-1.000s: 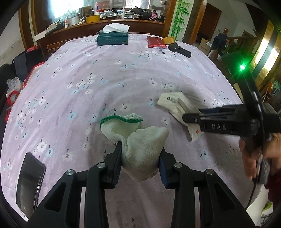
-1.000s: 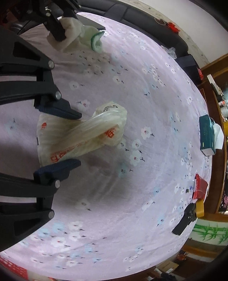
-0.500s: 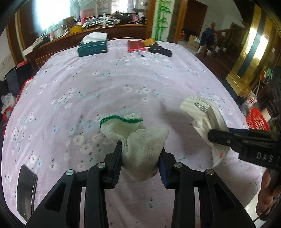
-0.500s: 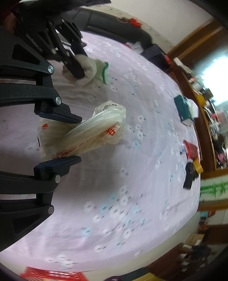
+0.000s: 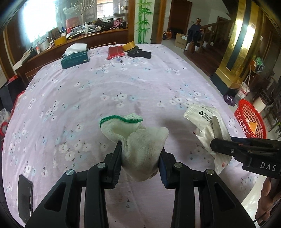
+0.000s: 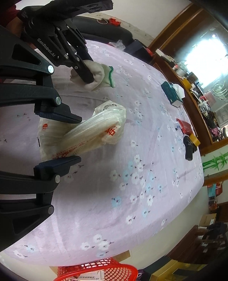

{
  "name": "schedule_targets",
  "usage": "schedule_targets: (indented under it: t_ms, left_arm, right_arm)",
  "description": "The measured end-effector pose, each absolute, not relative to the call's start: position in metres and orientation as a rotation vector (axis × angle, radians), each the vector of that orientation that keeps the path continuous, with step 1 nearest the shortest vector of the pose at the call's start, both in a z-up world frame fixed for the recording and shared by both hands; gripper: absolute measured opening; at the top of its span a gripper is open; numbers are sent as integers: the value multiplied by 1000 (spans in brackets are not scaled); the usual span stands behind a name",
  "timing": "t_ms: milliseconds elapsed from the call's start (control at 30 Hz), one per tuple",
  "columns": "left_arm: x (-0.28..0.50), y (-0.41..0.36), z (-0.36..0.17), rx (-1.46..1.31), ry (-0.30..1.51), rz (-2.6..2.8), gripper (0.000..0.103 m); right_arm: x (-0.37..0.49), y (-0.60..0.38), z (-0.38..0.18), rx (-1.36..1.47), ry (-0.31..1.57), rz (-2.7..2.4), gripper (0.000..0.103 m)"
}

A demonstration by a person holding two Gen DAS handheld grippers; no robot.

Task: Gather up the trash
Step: 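Carry the white towel and white bag with both tools over the red wastebasket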

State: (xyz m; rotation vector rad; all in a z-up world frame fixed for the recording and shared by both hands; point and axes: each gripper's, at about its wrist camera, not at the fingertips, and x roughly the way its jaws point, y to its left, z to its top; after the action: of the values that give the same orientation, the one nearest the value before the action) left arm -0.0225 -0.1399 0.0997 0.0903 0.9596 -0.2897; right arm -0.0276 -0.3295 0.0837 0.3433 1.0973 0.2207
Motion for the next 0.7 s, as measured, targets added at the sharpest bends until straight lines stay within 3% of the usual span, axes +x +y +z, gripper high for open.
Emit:
schedule_targets:
  t_ms: [700]
  left_arm:
    - [-41, -177, 124, 168, 884, -353, 35]
  right_arm:
    - [-64, -364, 111, 406, 1013, 154, 41]
